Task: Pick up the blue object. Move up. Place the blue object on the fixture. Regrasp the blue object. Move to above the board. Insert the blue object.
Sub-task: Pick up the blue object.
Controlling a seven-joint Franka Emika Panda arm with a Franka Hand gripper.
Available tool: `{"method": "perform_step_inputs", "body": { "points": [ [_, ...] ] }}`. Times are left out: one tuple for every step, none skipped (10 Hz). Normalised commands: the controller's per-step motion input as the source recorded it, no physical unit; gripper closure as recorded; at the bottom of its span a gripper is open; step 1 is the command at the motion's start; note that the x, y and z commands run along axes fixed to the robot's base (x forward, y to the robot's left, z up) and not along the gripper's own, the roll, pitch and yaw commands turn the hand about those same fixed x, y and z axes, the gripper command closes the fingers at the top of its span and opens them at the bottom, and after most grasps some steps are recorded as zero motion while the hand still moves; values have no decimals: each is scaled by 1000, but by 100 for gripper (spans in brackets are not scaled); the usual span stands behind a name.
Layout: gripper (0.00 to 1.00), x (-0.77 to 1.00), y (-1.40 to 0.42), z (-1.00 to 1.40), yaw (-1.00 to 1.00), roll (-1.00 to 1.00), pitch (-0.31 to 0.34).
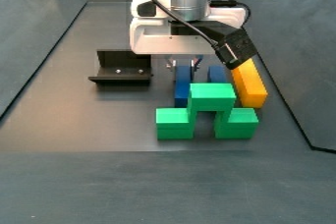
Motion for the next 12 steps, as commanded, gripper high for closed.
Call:
{"method": "perform_step_inputs", "body": {
  "points": [
    [100,0,0,0,0,0,0],
    [100,0,0,0,0,0,0],
    [100,0,0,0,0,0,0],
    [100,0,0,0,0,0,0],
    [100,0,0,0,0,0,0],
    [100,0,0,0,0,0,0],
    [100,0,0,0,0,0,0],
    [100,0,0,0,0,0,0],
    [100,0,0,0,0,0,0],
    [100,0,0,0,0,0,0],
    [100,0,0,0,0,0,0],
    [100,0,0,0,0,0,0]
  ]
}}
